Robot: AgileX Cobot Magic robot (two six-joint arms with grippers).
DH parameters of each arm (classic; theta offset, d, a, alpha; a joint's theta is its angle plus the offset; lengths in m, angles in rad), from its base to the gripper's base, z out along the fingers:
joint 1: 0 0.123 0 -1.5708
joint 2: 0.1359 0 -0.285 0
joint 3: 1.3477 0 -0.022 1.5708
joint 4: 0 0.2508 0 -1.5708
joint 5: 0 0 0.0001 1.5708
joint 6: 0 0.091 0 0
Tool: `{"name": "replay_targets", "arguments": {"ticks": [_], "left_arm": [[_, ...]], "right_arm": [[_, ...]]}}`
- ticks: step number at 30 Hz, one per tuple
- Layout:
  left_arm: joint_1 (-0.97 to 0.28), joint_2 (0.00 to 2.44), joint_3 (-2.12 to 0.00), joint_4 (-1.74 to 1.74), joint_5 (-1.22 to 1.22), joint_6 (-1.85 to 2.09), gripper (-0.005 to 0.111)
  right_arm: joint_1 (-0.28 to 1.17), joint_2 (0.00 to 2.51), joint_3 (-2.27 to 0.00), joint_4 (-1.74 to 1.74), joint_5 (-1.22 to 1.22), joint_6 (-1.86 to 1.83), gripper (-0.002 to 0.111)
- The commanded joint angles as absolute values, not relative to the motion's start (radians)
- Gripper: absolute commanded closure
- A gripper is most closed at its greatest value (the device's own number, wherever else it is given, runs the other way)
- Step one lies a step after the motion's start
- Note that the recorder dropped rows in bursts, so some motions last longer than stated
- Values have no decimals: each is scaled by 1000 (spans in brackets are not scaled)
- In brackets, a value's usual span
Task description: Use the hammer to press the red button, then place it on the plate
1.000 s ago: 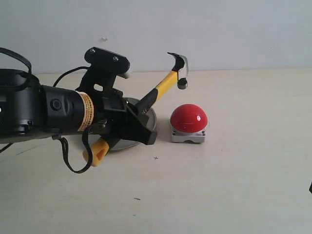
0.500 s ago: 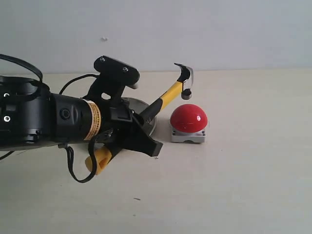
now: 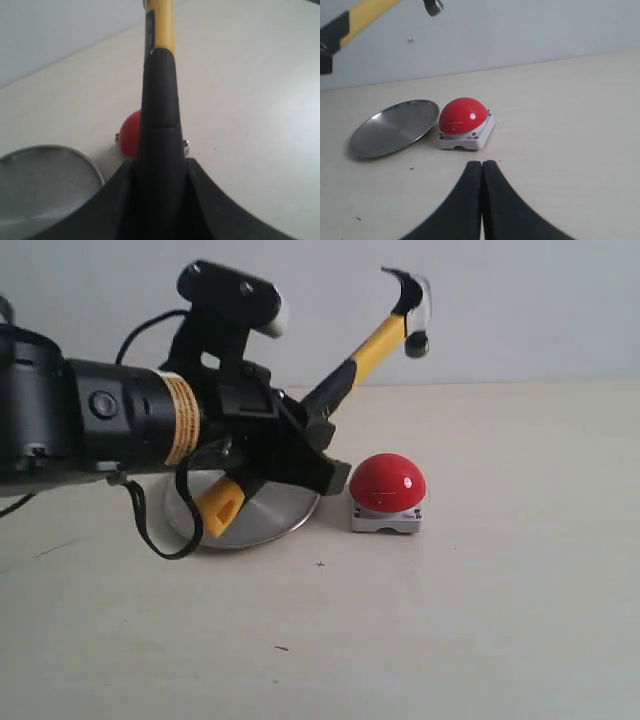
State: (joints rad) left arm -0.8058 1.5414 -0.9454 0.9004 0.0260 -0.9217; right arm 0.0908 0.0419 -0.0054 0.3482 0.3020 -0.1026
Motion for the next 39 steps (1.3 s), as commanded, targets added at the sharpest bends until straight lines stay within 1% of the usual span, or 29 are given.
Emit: {"name": "replay_targets", "arguments": {"ticks": [1,3,5,14,18,20,23,28,31,35,39], "left_arm": [[-807,1701,-954,850,18,-930,107],[-811,1806,-954,823,21,-932,107],[-812,1800,-954,823,32,-932,107],[-806,1493,-954,837,78,-921,107],[-776,1397,-947,833,82,-920,107],[-747,1364,-928,820,41,-930,107],[-687,1337,-884,818,-86,-1005,107],[-518,1345,-760,832,-583,-1193,107],[-414,1377,-713,879,-799,-1294,107],[-295,1458,-707,954,-945,-1438,107],[-230,1576,-718,930,-1087,-1535,107]], "right_arm": [[85,36,0,350,300,-103,108],[85,36,0,350,300,-103,108],[85,36,0,350,300,-103,108],[85,36,0,350,300,-103,108],[85,36,0,350,300,-103,108],[85,36,0,350,300,-103,108],[85,36,0,350,300,-103,108],[85,36,0,350,300,-103,108],[85,36,0,350,300,-103,108],[85,36,0,350,300,-103,108],[85,36,0,350,300,-103,108]]}}
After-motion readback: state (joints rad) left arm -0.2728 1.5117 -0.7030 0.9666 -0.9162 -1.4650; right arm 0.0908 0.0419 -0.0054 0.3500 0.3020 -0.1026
